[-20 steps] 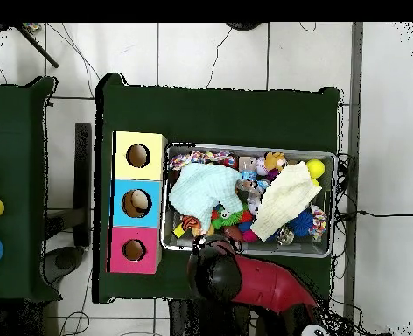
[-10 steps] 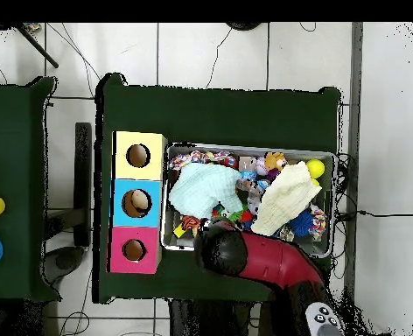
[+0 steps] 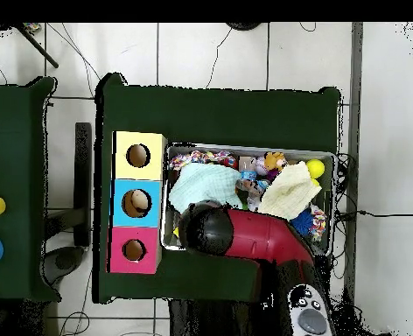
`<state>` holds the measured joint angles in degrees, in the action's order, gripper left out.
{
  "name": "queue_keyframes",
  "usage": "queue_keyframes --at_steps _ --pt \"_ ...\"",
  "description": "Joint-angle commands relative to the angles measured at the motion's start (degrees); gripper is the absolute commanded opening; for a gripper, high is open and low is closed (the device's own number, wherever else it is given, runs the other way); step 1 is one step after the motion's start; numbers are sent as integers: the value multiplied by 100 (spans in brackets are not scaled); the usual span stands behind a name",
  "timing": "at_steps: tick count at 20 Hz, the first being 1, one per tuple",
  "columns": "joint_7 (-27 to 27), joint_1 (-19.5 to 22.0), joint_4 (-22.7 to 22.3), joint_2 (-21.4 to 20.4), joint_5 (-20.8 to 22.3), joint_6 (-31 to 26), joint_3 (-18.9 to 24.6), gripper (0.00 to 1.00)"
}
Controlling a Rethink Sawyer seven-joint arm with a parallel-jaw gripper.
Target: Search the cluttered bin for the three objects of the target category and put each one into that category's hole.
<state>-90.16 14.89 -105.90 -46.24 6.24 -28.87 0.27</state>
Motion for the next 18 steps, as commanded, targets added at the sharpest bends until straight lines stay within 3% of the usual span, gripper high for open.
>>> queue_keyframes --at_steps 1,6,11,18 --pt "-1504 -64 732 686 -267 553 -263 100" --pt "-983 386 1153 1165 -425 428 1 100" --pt "-906 504 1567 1429 -292 313 -251 100" --pt "-472 899 1553 1459 -151 172 31 100"
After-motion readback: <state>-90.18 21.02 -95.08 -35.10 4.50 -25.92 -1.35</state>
